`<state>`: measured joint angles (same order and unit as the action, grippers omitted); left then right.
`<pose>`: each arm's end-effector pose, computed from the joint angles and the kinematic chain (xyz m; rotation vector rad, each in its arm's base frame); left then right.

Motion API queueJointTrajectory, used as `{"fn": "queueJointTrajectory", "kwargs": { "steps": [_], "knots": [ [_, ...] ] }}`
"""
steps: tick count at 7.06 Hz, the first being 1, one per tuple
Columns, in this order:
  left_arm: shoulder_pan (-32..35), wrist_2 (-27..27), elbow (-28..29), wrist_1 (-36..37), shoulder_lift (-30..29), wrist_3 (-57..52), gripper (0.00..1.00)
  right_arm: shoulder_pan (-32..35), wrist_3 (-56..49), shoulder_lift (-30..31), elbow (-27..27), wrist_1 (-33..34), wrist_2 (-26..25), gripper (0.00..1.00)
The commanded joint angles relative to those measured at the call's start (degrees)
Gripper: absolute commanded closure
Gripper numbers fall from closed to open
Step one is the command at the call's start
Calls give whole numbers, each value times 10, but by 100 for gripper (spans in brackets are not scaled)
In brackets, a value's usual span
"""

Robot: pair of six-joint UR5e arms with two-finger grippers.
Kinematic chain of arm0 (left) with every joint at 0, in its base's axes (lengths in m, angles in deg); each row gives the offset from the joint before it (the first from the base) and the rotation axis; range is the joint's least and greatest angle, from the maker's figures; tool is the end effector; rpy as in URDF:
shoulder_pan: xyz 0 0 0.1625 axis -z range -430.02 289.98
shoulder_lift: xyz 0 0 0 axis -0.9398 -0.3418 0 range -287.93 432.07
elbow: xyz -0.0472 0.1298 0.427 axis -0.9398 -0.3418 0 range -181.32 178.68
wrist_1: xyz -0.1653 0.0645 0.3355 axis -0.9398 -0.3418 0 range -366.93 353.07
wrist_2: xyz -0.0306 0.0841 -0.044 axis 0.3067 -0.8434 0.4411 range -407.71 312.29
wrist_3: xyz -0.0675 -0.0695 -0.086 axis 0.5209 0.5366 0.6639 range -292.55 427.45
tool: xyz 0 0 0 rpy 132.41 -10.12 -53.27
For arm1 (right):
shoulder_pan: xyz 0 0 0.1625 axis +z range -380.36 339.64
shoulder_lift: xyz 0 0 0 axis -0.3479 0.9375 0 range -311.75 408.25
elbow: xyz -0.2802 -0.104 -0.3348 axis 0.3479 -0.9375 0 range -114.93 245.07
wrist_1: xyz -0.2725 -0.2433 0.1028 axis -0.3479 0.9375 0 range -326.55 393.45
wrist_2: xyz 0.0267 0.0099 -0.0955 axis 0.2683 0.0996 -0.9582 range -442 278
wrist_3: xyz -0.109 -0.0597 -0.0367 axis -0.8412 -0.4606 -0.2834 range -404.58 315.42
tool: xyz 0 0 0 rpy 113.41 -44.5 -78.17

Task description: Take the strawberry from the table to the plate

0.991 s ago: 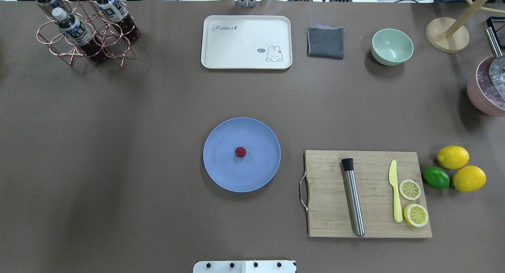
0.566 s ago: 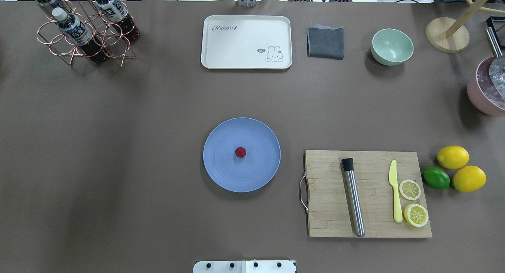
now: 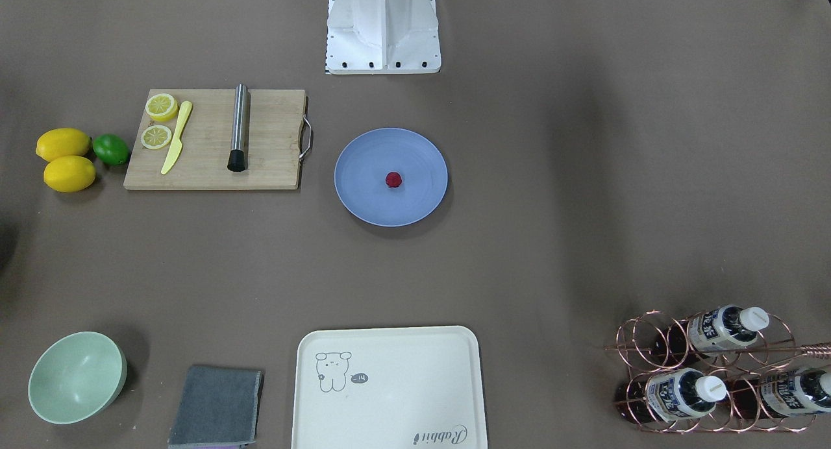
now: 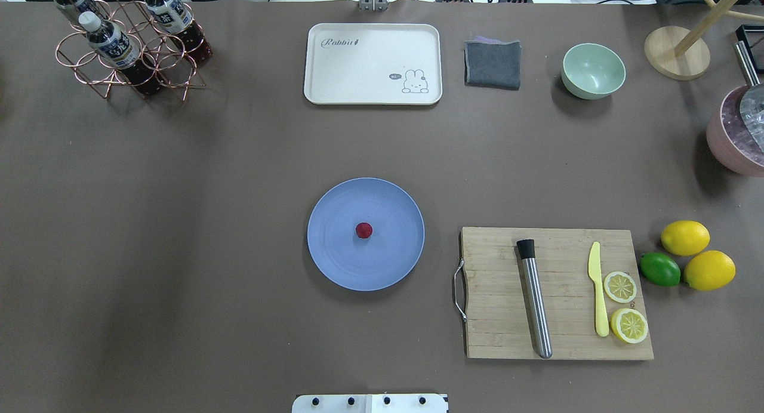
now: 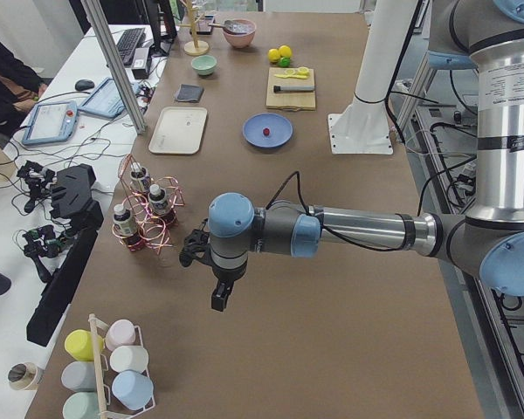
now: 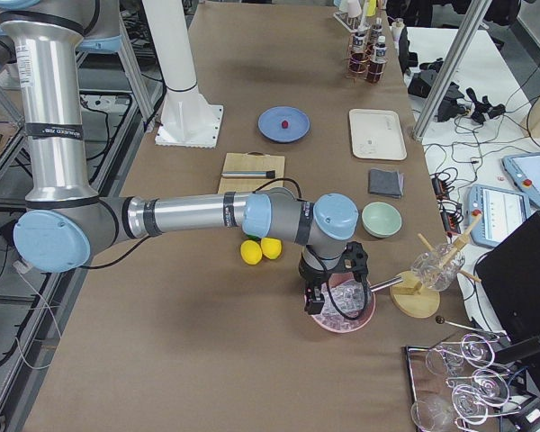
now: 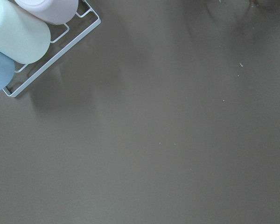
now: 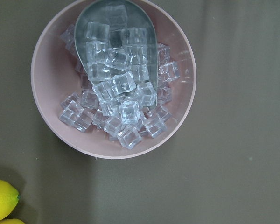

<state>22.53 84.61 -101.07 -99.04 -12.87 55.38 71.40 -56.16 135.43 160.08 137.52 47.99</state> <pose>-0.0649 -0.4226 0.6638 0.2067 0.7185 0.2023 0.0642 -0.4605 0.6719 -0.0227 -0.7050 -0.1263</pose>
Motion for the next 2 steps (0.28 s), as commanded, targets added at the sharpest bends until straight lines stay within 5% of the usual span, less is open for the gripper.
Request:
{"fn": "queueJointTrajectory", "kwargs": {
  "steps": [1, 2],
  "knots": [
    [0, 0, 0, -1, 0, -1, 2, 0, 1, -1, -1, 0, 0, 0],
    [-1, 0, 0, -1, -2, -1, 2, 0, 1, -1, -1, 0, 0, 0]
  ]
}}
